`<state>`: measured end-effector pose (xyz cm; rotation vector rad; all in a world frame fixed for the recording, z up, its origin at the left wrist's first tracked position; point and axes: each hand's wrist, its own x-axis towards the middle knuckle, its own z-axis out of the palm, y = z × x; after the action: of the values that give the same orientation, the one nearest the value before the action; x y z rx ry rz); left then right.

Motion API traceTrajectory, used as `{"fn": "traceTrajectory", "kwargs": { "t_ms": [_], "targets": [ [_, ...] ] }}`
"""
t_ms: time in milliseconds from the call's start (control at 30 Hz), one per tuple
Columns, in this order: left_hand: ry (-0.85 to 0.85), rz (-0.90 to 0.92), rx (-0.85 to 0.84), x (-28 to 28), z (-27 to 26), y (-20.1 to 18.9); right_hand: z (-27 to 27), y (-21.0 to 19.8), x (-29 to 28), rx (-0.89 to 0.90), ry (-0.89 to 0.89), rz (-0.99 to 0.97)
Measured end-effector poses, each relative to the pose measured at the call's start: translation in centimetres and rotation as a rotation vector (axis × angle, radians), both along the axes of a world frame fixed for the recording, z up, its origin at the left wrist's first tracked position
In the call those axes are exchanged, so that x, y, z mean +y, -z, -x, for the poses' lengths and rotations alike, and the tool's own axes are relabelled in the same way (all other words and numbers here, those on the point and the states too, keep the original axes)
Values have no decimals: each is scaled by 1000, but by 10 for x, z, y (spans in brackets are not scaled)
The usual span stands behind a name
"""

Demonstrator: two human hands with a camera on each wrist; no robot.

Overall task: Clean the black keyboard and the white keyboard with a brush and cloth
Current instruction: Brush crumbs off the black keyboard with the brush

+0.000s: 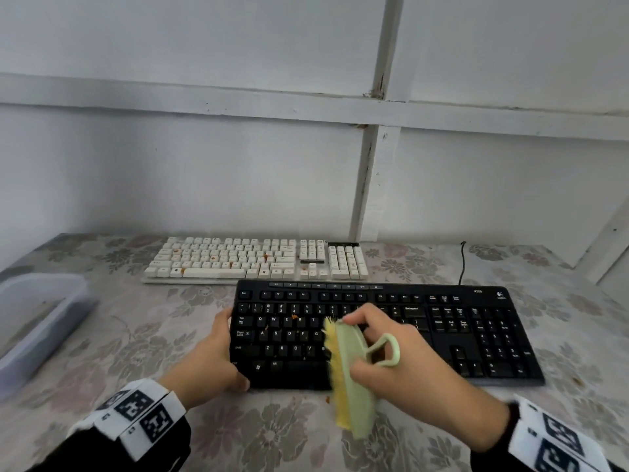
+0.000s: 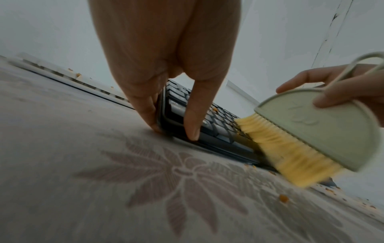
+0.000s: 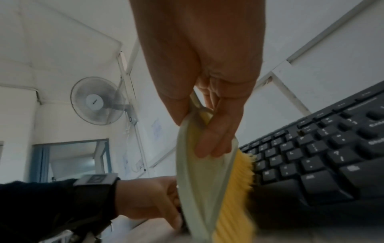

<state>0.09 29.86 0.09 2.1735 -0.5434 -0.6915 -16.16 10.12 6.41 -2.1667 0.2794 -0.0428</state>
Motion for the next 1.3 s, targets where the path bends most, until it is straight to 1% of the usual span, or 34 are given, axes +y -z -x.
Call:
{"fn": "traceTrajectory", "kwargs": {
  "t_ms": [67, 100, 200, 267, 367, 467, 633, 700, 767, 833, 900, 1033, 1167, 1300],
  "targets": [
    [-1, 1, 1, 0, 0, 0, 4, -4, 1, 38, -26, -41],
    [-1, 0, -1, 0, 0, 0, 3, -8, -1, 23, -13, -55],
    [2, 1, -1, 0, 2, -1, -10, -21, -8, -124, 100, -89],
    [3, 2, 1, 0, 2, -2, -25, -29, -14, -206, 154, -78],
    [3, -4, -4, 0, 4, -3, -41, -31, -17, -256, 178, -14],
    [-2, -9, -2, -1, 4, -4, -42, -23, -10, -201, 142, -6],
    [-2, -21, -3, -1, 5, -6, -24, -7, 4, -92, 33, 25],
    [-3, -27, -1, -1, 5, -6, -17, -5, 8, -46, -20, 10],
    [-1, -29, -3, -1, 6, -7, -14, -10, 9, -22, -35, -18],
    [1, -29, -8, -1, 6, -7, -19, -18, 6, -58, 8, -54],
    [-2, -25, -6, -1, 6, -6, -28, -26, 0, -136, 73, -84],
    [-3, -24, -6, -1, 5, -5, -42, -29, -11, -236, 154, -47],
    [2, -18, -12, -1, 4, -5, -35, -14, -4, -189, 108, -36],
    [4, -13, -2, -1, 4, -3, -18, -1, 1, -70, 24, -30]
  ]
}}
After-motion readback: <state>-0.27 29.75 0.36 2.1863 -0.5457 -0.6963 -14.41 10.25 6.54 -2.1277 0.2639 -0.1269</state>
